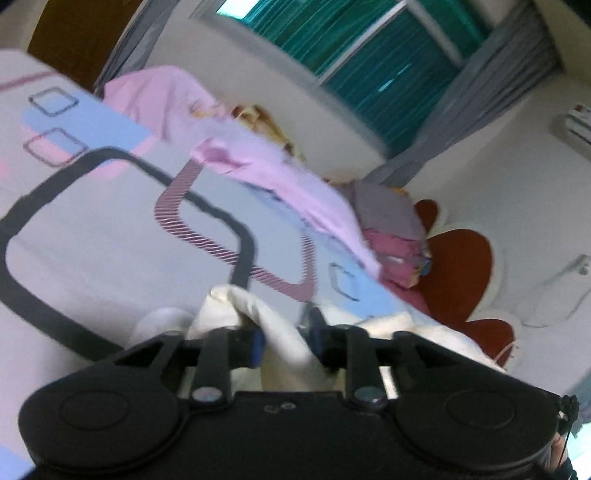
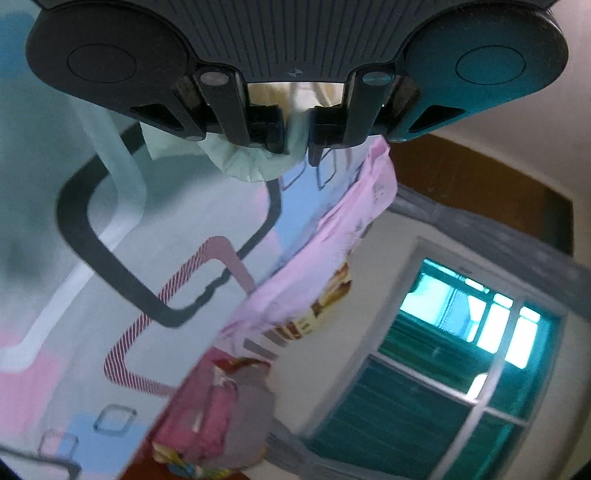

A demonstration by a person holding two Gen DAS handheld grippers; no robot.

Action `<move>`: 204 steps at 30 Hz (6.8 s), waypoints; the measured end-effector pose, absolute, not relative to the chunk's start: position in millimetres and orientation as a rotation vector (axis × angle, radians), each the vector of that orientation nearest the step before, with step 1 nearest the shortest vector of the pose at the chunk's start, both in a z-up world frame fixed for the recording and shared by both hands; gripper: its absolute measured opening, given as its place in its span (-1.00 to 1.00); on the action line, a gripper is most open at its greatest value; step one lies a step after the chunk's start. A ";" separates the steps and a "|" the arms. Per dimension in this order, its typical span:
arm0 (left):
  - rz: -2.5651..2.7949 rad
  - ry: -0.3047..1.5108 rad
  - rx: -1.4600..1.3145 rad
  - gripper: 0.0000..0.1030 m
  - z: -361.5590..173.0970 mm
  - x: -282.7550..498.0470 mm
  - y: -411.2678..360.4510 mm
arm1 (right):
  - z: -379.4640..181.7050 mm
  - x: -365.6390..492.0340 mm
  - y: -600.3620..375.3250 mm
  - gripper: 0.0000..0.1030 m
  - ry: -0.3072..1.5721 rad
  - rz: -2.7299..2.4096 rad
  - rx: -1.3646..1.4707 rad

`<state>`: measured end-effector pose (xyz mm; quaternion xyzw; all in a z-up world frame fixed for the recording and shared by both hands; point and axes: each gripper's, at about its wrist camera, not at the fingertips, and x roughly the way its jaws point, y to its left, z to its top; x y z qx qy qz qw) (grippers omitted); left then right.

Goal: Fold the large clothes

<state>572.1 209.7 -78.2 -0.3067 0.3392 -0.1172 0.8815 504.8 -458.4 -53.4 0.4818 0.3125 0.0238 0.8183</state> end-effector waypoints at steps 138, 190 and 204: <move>-0.012 0.611 -0.966 -0.63 -132.9 387.6 171.7 | -122.0 339.3 -390.9 -0.57 0.591 -0.069 0.962; -0.035 0.636 -0.991 0.06 -143.0 200.9 175.7 | -14.7 142.3 -341.9 -0.60 0.463 -0.461 0.524; -0.096 0.632 -1.007 -0.25 -140.7 215.6 182.0 | -65.1 214.4 -246.4 -0.61 0.714 -0.197 0.375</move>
